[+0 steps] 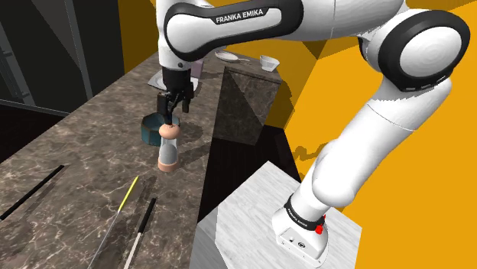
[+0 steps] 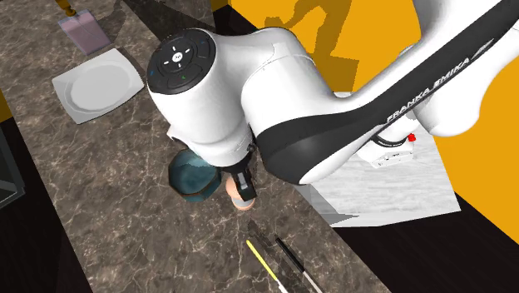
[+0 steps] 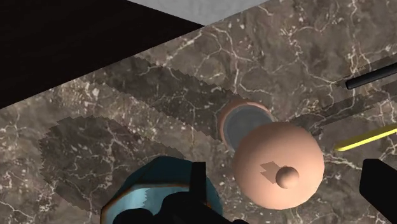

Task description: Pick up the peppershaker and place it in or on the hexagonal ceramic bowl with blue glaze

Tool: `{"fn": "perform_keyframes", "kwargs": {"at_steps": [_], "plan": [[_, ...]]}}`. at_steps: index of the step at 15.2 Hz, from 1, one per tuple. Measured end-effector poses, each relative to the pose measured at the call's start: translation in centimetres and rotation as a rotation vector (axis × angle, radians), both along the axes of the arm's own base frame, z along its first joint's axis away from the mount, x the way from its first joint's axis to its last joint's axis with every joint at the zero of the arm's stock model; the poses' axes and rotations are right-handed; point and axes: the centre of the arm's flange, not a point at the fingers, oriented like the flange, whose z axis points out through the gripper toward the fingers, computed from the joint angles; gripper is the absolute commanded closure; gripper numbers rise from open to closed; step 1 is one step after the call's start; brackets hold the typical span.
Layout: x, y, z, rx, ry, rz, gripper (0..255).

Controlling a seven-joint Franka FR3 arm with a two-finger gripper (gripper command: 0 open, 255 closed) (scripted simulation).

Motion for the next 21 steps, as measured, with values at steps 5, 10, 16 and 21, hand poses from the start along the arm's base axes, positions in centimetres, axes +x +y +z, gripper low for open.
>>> {"fn": "perform_keyframes", "kwargs": {"at_steps": [5,10,16,21], "plan": [[2.1,2.3,-2.6,-0.003,-0.009,0.039,0],[2.0,2.3,-5.0,-0.003,-0.009,0.041,0],[2.0,2.3,-5.5,-0.003,-0.010,0.041,0],[2.0,2.3,-5.4,-0.003,-0.010,0.041,255]]}}
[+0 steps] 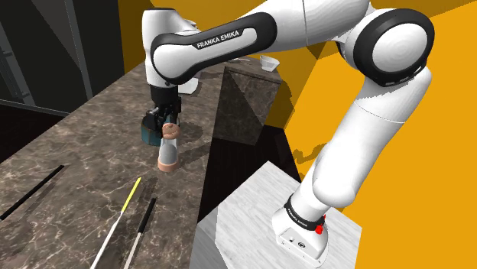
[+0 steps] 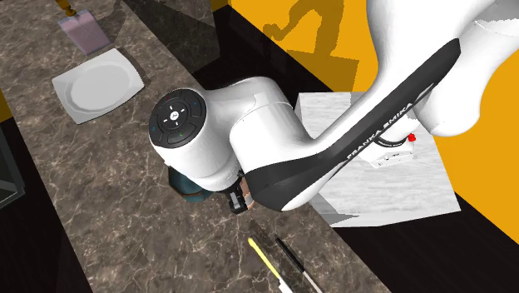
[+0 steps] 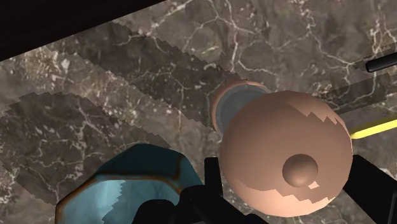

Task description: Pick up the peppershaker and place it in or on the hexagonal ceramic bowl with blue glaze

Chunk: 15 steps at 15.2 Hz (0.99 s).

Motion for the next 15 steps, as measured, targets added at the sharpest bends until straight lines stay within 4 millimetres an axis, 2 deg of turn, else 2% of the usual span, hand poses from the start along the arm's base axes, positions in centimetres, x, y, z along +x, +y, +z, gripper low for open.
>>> {"fn": "perform_keyframes", "kwargs": {"at_steps": [7,15], "plan": [[0.0,0.0,0.2,0.000,0.000,0.000,255],[0.0,0.0,4.0,0.000,0.000,0.000,255]]}}
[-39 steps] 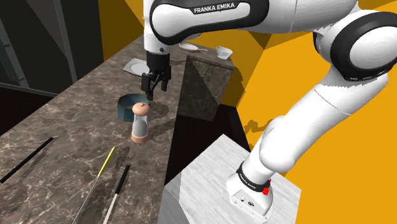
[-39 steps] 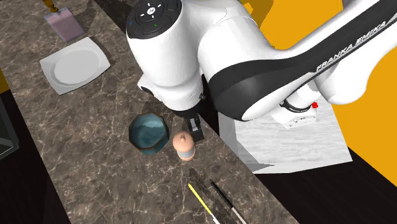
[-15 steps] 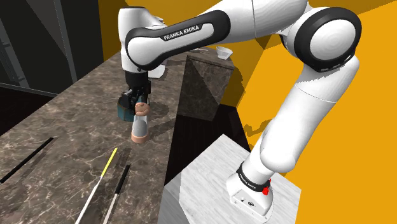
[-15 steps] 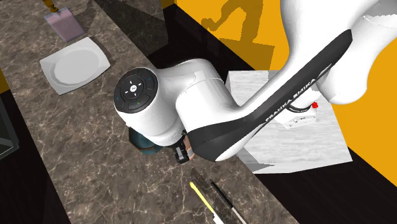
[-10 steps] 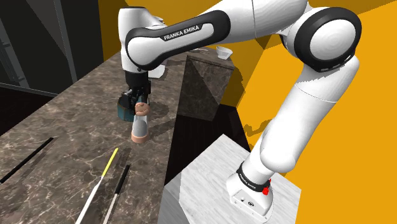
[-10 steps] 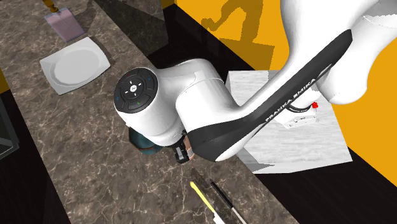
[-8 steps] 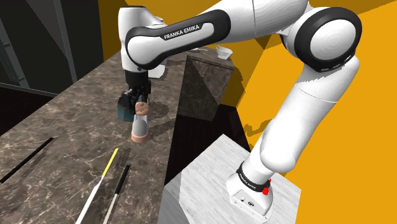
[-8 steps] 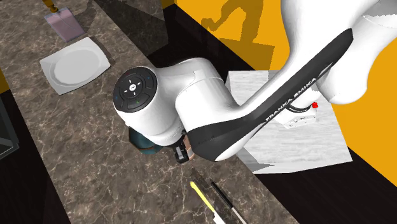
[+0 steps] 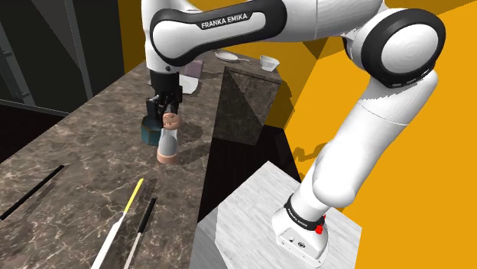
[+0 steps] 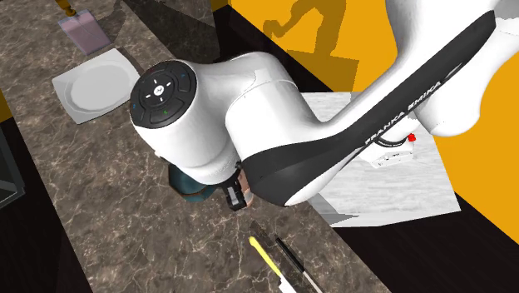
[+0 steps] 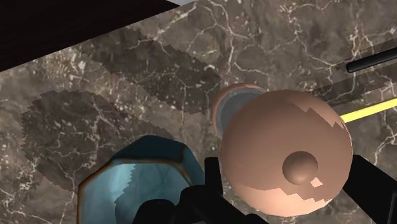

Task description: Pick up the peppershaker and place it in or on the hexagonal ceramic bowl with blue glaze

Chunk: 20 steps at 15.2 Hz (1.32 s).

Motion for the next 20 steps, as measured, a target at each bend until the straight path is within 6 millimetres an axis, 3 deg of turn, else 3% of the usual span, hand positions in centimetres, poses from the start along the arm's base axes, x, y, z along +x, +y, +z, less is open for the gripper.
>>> {"fn": "perform_keyframes", "kwargs": {"at_steps": [20], "plan": [[0.1,0.1,10.8,0.000,0.000,0.000,255]]}}
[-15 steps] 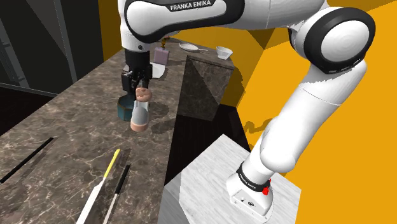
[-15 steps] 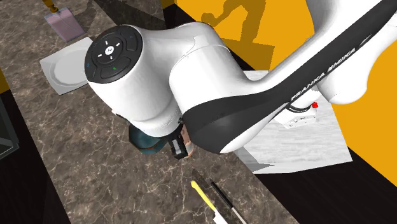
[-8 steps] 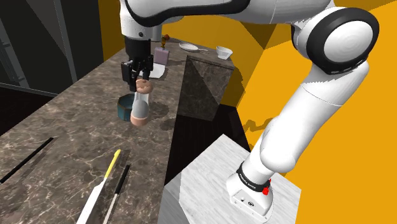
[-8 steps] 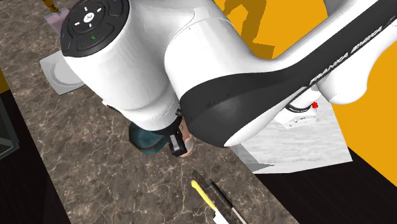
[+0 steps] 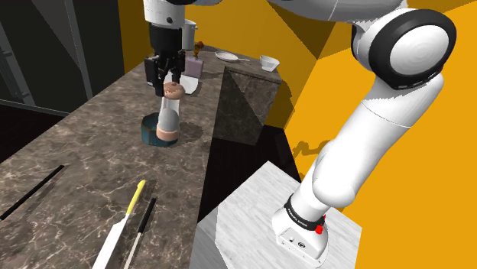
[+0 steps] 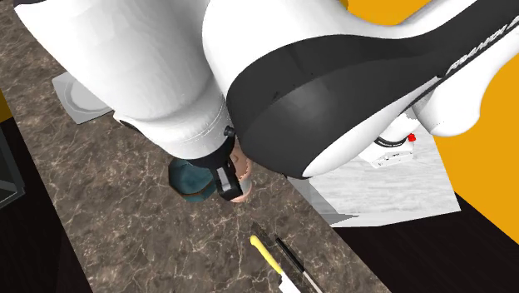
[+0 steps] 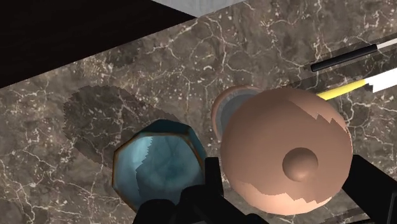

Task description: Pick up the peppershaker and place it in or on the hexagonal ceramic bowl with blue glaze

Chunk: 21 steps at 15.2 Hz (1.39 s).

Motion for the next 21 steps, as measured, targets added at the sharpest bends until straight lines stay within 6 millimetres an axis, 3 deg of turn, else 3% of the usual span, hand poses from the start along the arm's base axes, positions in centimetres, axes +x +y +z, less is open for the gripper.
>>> {"fn": "perform_keyframes", "kwargs": {"at_steps": [5,8,17,21], "plan": [[0.5,-0.3,2.4,0.000,0.000,0.001,255],[3.1,-1.1,4.0,0.000,0.000,0.000,255],[13.4,-5.5,8.9,0.001,-0.002,0.003,255],[14.1,-5.9,7.7,0.000,0.001,0.000,255]]}}
